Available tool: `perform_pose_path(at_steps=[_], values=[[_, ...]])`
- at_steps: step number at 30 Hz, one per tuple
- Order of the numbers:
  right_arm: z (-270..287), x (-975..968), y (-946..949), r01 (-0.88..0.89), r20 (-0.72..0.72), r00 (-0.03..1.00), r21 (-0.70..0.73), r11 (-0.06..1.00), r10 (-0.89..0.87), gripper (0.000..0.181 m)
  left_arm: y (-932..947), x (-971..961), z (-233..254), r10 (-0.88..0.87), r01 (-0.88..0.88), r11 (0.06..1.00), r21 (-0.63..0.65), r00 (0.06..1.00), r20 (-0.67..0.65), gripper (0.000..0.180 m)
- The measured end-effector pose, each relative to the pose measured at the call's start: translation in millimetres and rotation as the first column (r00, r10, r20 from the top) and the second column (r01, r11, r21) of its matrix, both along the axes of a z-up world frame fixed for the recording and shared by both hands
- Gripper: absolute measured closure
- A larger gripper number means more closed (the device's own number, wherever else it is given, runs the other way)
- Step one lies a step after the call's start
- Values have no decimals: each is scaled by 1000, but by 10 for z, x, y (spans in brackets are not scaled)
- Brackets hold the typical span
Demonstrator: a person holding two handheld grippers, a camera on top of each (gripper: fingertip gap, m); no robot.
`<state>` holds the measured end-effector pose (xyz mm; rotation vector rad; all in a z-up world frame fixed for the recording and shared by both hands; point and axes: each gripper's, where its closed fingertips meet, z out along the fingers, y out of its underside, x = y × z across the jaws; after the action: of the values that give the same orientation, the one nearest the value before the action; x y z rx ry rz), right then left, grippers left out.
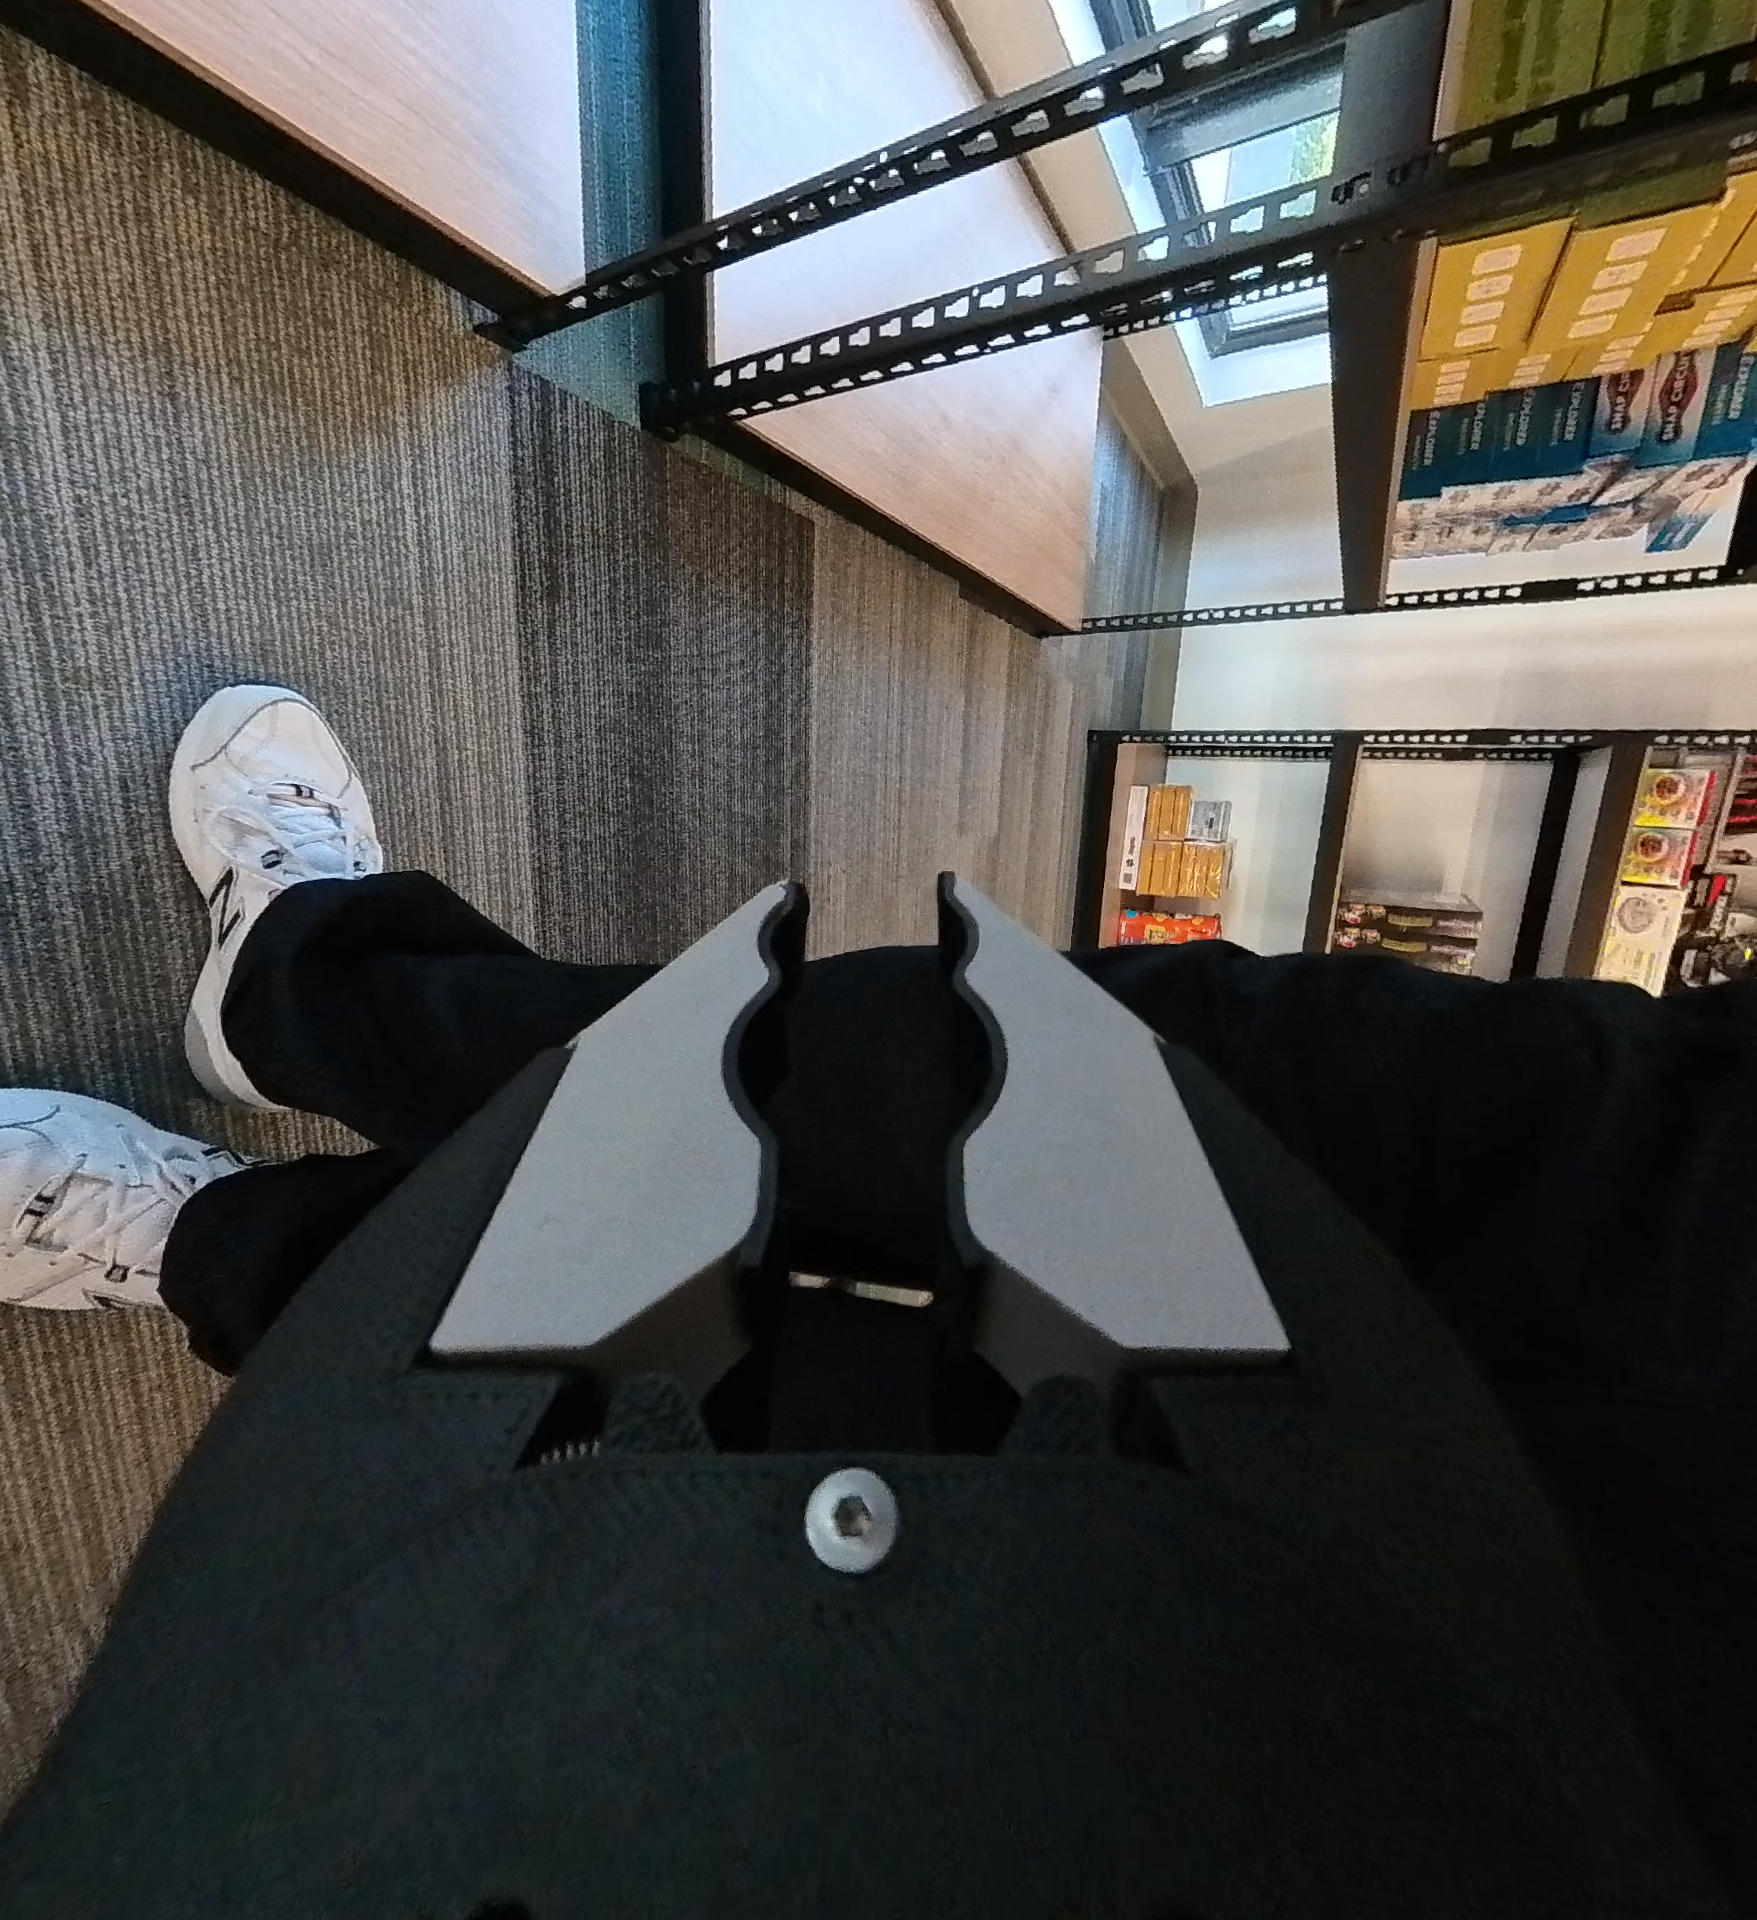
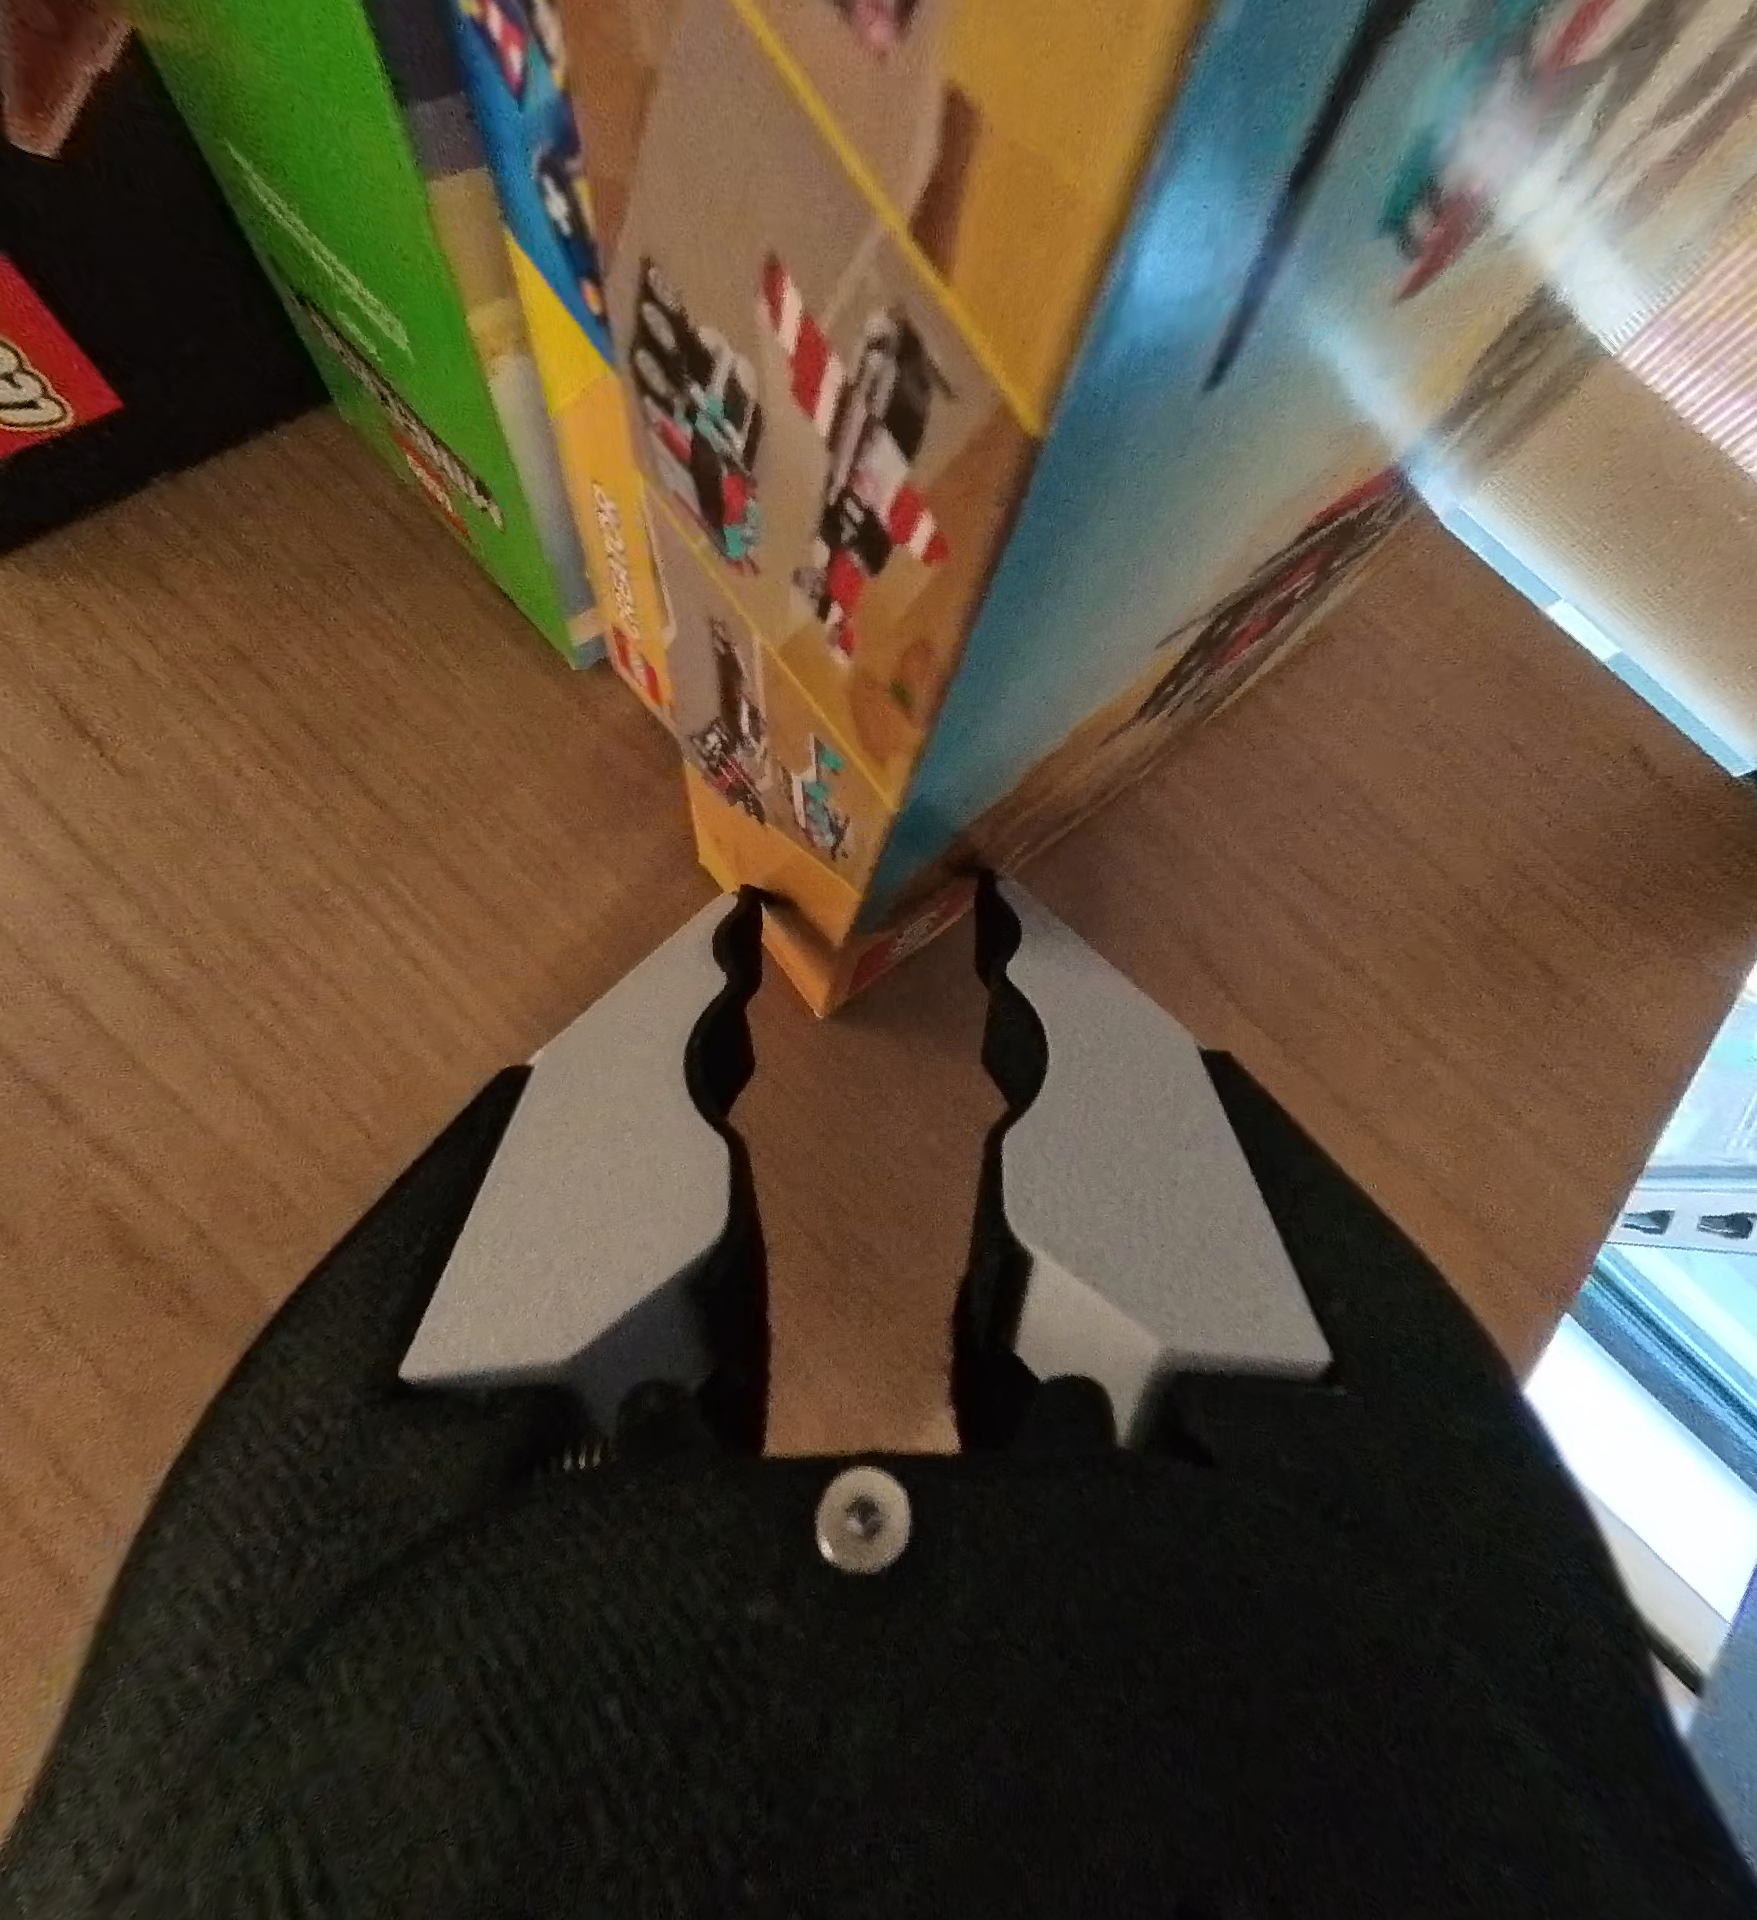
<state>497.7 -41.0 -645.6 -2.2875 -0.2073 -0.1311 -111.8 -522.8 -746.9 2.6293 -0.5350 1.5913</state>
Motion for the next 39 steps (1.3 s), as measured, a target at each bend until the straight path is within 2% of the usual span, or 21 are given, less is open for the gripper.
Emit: perform_pose_path(at_steps=[10,15,18,20,24,28,33,36,39], values=[[-3,80,52,-47,103,993,-86,995,56,141,-217,92,2,-56,56,998,-11,998,11,156],[20,153,26,64,173,984,-135,989,-40,146,-297,14,-33,-50,51,999,-15,999,10,156],[195,99,-75,129,242,963,-28,991,-118,147,-307,-44,-24,-38,38,999,-8,999,22,156],[348,-46,-216,155,242,955,87,984,-172,141,-301,-107,33,-35,35,999,18,999,28,155],[676,-470,-859,277,191,921,295,914,-341,141,-366,-349,180,-50,47,997,65,998,42,155],[1053,-1486,-1807,206,159,947,368,907,-279,141,-524,-796,353,-100,94,989,118,994,44,155],[1509,-2787,-3393,59,284,948,289,955,-144,141,-666,-1711,842,-44,40,976,214,999,10,156],[1726,-3308,-4336,107,281,947,179,978,-155,141,-743,-2297,1153,29,-27,965,261,1000,-7,156],[2026,-3494,-5050,224,349,898,163,961,-269,141,-748,-2776,1465,106,-98,942,322,994,-8,155]])
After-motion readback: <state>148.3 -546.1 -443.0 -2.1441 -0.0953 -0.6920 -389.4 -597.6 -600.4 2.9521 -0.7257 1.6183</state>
